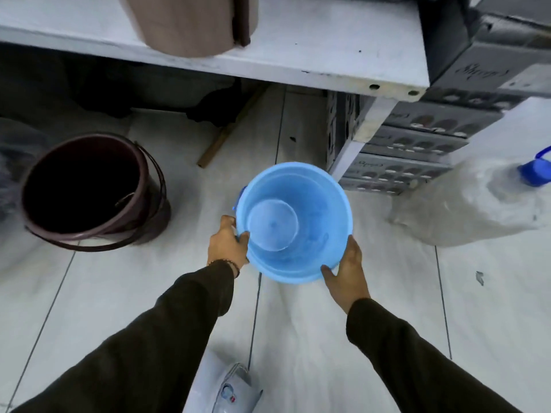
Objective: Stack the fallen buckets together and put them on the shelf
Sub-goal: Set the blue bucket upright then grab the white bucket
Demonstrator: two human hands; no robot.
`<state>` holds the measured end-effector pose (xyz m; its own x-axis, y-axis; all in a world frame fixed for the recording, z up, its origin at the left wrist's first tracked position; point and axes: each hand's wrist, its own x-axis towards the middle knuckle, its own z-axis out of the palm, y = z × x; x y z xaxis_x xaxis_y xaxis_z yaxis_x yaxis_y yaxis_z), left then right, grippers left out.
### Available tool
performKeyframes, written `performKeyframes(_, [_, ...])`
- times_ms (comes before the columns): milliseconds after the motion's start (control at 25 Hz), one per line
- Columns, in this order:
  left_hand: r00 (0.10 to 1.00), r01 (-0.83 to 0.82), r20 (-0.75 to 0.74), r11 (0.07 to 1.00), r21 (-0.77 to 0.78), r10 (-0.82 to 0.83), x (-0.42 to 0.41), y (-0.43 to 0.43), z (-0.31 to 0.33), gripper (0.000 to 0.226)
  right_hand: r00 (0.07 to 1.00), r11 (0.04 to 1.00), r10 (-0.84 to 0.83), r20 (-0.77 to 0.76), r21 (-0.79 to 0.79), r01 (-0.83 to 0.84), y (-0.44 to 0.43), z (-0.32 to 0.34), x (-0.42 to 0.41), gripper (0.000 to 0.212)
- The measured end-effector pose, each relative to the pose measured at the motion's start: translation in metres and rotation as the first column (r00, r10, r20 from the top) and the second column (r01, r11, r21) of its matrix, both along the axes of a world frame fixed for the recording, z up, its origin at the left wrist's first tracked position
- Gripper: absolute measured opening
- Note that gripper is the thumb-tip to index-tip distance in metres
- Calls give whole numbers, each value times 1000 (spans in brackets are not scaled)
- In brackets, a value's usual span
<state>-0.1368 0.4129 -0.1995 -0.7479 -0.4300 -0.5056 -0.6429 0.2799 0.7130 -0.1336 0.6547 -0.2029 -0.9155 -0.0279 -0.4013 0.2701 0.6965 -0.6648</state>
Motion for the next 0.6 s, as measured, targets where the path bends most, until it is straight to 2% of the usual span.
performKeyframes(120, [975, -222, 61, 960, 168, 215, -14, -9, -5, 22, 999, 999, -12, -45, -31, 10, -13, 2, -10, 71])
performKeyframes(200, [943, -332, 116, 906, 261, 312, -22, -16, -9, 24, 998, 999, 27, -53, 20, -26, -20, 3, -19, 67])
performKeyframes(320, [910, -412, 213, 827, 381, 356, -27, -26, -11, 41, 991, 986, 130, -23, 107, -127, -27, 7, -35, 69])
performKeyframes(400, [926, -376, 223, 809, 452, 306, -21, -27, -2, 50, 986, 975, 166, 24, 143, -167, -29, 15, -41, 70])
performKeyframes(480, [966, -242, 173, 900, 363, 190, -7, -28, 10, 59, 981, 960, 191, 17, 204, -191, -28, 26, -40, 71])
performKeyframes(560, [993, 0, 115, 993, 120, -14, 15, -32, 26, 70, 975, 945, 221, -36, 254, -204, -25, 39, -31, 72])
performKeyframes(600, [991, 108, 82, 994, 12, -108, 29, -34, 34, 70, 968, 937, 244, -54, 270, -222, -24, 47, -24, 72])
